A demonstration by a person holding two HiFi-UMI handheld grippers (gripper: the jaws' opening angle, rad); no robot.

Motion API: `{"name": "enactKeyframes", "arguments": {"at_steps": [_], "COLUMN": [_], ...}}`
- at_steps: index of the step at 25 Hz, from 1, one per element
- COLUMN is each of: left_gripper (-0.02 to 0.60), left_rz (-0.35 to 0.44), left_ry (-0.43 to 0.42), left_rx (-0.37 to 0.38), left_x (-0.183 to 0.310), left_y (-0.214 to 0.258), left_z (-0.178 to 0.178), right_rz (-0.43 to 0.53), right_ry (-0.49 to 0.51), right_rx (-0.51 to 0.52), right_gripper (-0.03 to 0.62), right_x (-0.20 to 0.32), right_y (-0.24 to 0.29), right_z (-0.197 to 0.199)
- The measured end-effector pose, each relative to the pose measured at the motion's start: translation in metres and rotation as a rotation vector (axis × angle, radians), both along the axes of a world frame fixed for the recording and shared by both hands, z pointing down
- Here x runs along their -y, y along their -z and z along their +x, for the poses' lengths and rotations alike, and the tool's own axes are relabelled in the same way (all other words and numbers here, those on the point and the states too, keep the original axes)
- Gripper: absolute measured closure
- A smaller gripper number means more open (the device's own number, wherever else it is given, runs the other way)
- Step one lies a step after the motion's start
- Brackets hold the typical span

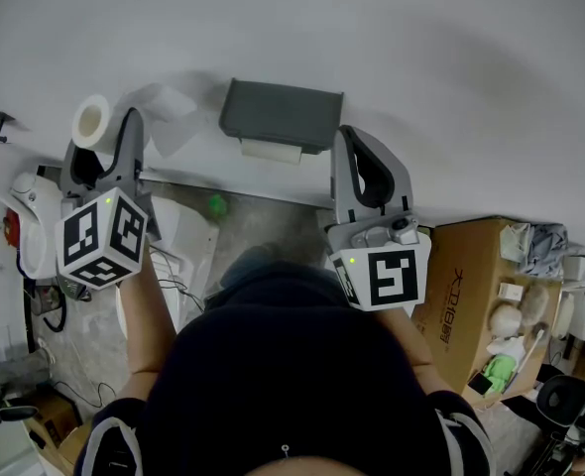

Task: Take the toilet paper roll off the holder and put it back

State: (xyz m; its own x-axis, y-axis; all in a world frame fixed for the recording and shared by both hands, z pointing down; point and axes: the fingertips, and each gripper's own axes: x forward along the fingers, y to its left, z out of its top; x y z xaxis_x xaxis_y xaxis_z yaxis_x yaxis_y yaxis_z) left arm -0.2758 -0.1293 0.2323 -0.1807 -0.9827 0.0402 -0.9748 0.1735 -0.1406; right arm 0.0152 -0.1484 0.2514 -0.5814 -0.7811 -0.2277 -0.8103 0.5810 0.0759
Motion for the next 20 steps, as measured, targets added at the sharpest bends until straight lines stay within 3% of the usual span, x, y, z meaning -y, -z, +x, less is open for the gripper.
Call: {"name": "enactKeyframes", "arguments": {"at_steps": [20], "left_gripper": [0.276], "left_rz": [-0.037], "left_ry": [-0.015], "left_rx": [-0.022], "left_x": [0.006], "left_y": [-0.03], "left_z": [0.004], "right_rz": [-0.005], "right_ry": [-0.014], "right_rx": [0.006], "right_gripper": [0.577], "right_x": [0.004], "right_y": [-0.003], "right_z": [0.003]}}
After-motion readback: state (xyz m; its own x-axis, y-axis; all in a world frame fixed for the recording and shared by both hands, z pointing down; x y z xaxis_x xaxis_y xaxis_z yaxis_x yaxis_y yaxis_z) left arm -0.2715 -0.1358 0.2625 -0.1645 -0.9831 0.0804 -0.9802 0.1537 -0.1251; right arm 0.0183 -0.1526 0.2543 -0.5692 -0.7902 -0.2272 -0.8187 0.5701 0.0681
